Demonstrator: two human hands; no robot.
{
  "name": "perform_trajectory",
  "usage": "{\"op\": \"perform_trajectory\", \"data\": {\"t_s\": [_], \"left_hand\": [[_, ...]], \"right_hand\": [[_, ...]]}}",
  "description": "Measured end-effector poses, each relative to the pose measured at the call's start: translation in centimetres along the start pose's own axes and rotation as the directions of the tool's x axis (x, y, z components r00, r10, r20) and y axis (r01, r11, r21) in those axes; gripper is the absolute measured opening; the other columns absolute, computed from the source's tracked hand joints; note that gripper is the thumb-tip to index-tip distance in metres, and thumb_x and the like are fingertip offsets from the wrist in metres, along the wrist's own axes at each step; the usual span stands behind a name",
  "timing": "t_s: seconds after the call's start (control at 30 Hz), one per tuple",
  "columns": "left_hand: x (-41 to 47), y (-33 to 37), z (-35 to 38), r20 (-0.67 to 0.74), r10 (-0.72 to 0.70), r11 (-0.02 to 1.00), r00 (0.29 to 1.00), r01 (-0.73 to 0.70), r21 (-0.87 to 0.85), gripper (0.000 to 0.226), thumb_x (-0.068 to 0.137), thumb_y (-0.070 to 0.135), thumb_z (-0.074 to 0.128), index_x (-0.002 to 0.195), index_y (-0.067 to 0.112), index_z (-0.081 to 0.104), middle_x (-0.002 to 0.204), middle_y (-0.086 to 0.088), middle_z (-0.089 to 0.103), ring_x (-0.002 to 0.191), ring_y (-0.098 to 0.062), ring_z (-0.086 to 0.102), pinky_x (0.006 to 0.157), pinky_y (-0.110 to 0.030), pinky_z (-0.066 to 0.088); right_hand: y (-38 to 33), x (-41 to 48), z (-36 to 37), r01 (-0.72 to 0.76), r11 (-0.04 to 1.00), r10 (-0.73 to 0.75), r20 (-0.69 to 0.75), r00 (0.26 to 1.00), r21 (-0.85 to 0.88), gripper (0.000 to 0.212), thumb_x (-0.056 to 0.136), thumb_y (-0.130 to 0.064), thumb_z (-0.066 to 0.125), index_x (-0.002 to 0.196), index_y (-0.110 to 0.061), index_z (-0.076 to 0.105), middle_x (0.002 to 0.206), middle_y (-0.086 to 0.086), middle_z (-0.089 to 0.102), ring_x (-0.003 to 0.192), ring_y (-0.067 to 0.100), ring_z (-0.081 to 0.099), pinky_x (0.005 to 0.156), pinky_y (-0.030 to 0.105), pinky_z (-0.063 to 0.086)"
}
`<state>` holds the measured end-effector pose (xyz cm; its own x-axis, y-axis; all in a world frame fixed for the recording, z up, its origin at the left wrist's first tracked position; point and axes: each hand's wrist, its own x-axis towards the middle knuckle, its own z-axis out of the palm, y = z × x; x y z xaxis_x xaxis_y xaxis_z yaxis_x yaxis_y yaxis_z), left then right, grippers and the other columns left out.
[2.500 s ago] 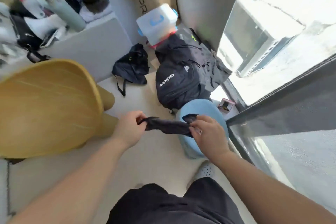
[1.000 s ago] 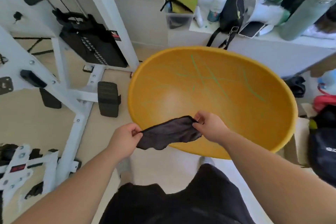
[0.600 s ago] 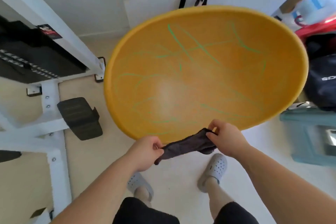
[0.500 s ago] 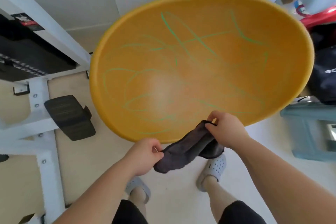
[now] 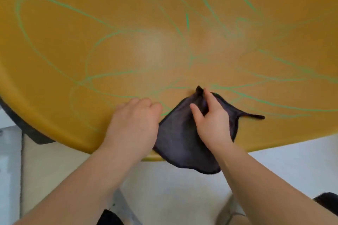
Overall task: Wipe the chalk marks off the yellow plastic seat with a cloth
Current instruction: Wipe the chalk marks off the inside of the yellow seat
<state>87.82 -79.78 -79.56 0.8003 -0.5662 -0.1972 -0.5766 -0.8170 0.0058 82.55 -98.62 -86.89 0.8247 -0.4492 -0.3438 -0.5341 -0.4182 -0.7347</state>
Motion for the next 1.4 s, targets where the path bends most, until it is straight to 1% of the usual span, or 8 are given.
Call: {"op": "perform_trajectory", "data": {"t_s": [0.13,0.27,0.5,0.7,0.93,1.13,1.23,1.4], "left_hand": [[0.3,-1.4,0.0,-0.118,0.029,0.973,0.993,-0.001,0.233,0.018,0.072,0.018,0.077,0.073,0.021,0.059,0.070,-0.004,0.058,0.072,-0.031,0.060,0.059,-0.035,0.039],[-0.4,-3.4,-1.2,-0.264,-0.020,0.956,0.964,0.096,0.276,0.016,0.086,0.028,0.055,0.088,0.017,0.067,0.082,-0.006,0.063,0.083,-0.035,0.058,0.065,-0.041,0.041],[-1.3,-3.1,-0.1,-0.199,-0.076,0.956,0.977,0.129,0.265,0.031,0.086,0.035,0.042,0.082,0.019,0.068,0.078,-0.001,0.062,0.081,-0.032,0.056,0.067,-0.041,0.041],[-1.9,-5.2,1.4,-0.212,-0.142,0.942,0.967,0.197,0.272,0.029,0.087,0.032,0.042,0.088,0.020,0.068,0.084,-0.001,0.064,0.086,-0.033,0.059,0.068,-0.044,0.043],[-2.6,-4.9,0.8,-0.145,-0.044,0.986,0.989,0.067,0.155,0.027,0.081,0.044,0.039,0.060,0.027,0.040,0.060,0.002,0.051,0.064,-0.029,0.056,0.060,-0.036,0.038],[-2.4,-5.2,1.1,-0.134,-0.054,0.985,0.990,0.075,0.155,0.033,0.083,0.045,0.040,0.063,0.023,0.054,0.064,0.005,0.053,0.066,-0.027,0.056,0.060,-0.036,0.042],[-2.7,-5.2,1.0,-0.144,-0.053,0.987,0.988,0.074,0.141,0.031,0.083,0.045,0.041,0.064,0.024,0.054,0.064,0.005,0.053,0.067,-0.026,0.056,0.061,-0.036,0.041],[-2.8,-5.3,0.8,-0.185,-0.045,0.993,0.982,0.063,0.096,0.030,0.083,0.043,0.041,0.066,0.023,0.056,0.067,0.005,0.056,0.067,-0.027,0.057,0.060,-0.035,0.041]], "right_hand": [[2.2,6.1,0.0,0.391,0.789,-0.266,0.311,0.912,-0.474,0.090,0.097,-0.066,0.040,0.164,-0.021,0.001,0.172,-0.005,0.003,0.158,0.022,-0.003,0.126,0.055,-0.003],[2.4,10.5,-0.5,0.350,0.608,-0.220,0.272,0.937,-0.713,0.111,0.078,-0.092,0.013,0.163,-0.022,-0.001,0.172,0.004,-0.006,0.157,0.033,-0.013,0.121,0.066,-0.006],[-0.1,8.8,3.7,0.346,0.719,-0.208,0.288,0.935,-0.603,0.113,0.076,-0.095,0.009,0.162,-0.025,-0.011,0.170,0.004,-0.020,0.154,0.032,-0.026,0.119,0.064,-0.015],[-1.5,10.8,6.9,0.522,0.597,-0.384,0.355,0.853,-0.609,0.081,0.101,-0.068,0.013,0.162,-0.022,-0.012,0.170,0.000,-0.019,0.156,0.027,-0.021,0.125,0.057,-0.009],[0.7,-0.2,4.1,0.772,0.534,-0.398,0.703,0.589,-0.345,0.079,0.092,-0.068,-0.003,0.159,-0.030,-0.019,0.161,-0.014,-0.034,0.148,0.006,-0.035,0.123,0.032,-0.019],[-1.3,12.6,4.7,0.644,0.460,-0.462,0.454,0.762,-0.611,0.103,0.090,-0.078,-0.011,0.162,-0.008,0.015,0.169,0.014,0.005,0.156,0.037,0.010,0.124,0.059,0.017],[-3.2,16.5,5.5,0.498,0.554,-0.356,0.351,0.866,-0.667,0.101,0.085,-0.078,-0.001,0.163,-0.014,-0.002,0.171,0.012,-0.010,0.157,0.031,-0.010,0.126,0.054,0.000],[-1.1,9.2,7.4,0.783,0.359,-0.543,0.569,0.617,-0.507,0.092,0.096,-0.069,0.038,0.161,-0.017,-0.002,0.168,0.018,0.017,0.155,0.037,0.019,0.122,0.056,0.026]]}}
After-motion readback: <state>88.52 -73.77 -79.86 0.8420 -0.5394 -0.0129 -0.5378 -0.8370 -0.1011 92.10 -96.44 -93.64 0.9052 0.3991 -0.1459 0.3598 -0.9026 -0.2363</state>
